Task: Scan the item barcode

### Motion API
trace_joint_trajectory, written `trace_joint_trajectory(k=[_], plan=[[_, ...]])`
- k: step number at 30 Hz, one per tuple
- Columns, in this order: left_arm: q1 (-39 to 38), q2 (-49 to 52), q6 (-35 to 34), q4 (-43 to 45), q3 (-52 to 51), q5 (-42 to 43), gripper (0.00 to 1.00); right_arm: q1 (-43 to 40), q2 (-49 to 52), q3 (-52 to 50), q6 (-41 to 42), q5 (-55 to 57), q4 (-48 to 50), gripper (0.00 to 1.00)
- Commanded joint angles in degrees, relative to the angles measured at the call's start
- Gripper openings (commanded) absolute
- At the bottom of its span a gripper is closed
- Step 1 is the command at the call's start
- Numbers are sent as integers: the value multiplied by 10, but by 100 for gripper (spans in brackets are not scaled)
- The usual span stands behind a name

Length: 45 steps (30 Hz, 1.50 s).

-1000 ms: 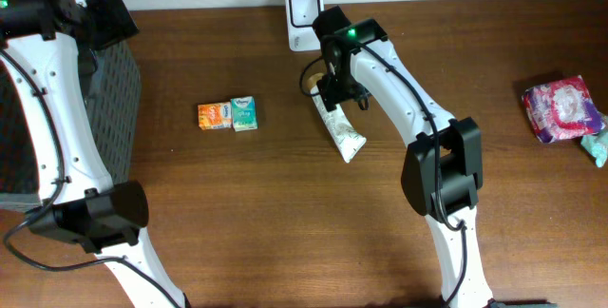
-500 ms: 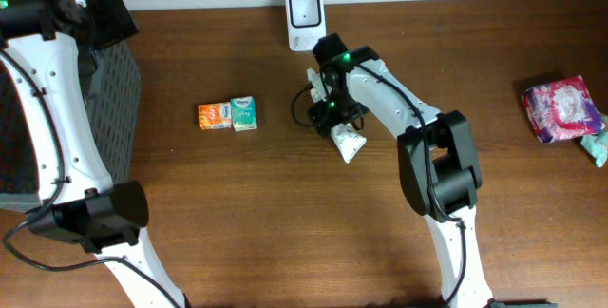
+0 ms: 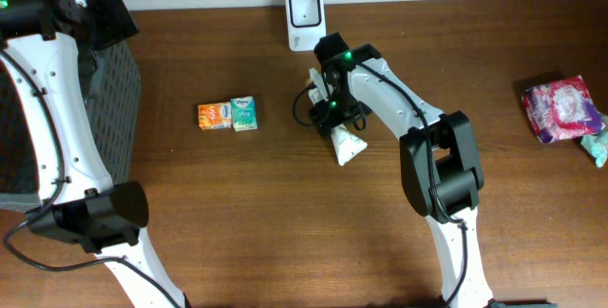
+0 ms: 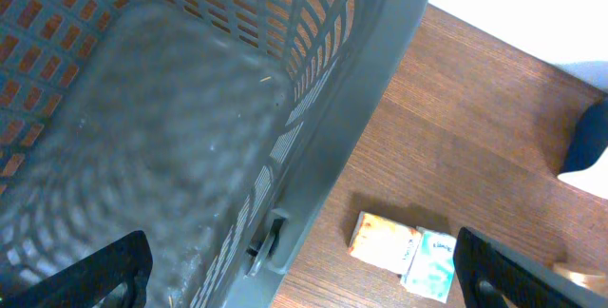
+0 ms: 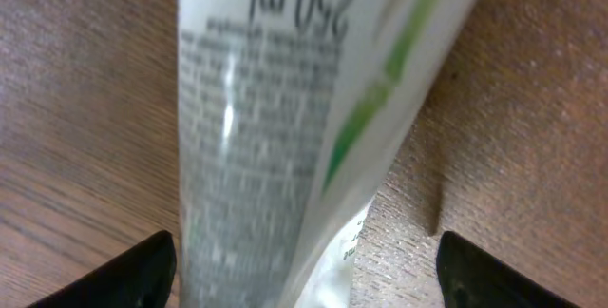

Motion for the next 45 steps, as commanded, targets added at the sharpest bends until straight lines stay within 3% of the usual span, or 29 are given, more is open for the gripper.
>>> trace_joint_trajectory(k=[1,7,11,16,17,18,19,21,25,30,32,36,40,45], plan=[[3,-3,-3,1,2,4,99,-5,8,14,4,-12,10,99],[3,-3,-3,1,2,4,99,-68,9,0,3,-208,16,98],[3,-3,-3,1,2,4,99,-66,9,-19,3,-211,19,87],[3,-3,-3,1,2,4,99,-42,9,-51,3,-211,47,84],[3,-3,-3,1,2,4,99,-41,9,-57,4,-211,51,80],[3,-3,-3,1,2,4,99,-36,9,-59,4,-212,55,63],[3,-3,-3,1,2,4,99,-34,9,-59,4,-212,56,55],[3,-3,-3,1,2,4,99,-31,9,-59,3,-215,58,28],[3,-3,-3,1,2,4,99,-31,9,-41,4,-215,54,9],[3,-3,-3,1,2,4,99,-27,8,25,4,-122,-6,7],[3,-3,-3,1,2,4,99,-23,8,25,30,-134,-1,6],[3,-3,-3,1,2,4,99,-45,8,25,51,-370,61,4],[3,-3,-3,1,2,4,99,-107,8,61,-3,-593,116,4],[3,-3,-3,1,2,4,99,-121,7,155,-3,-614,135,4]])
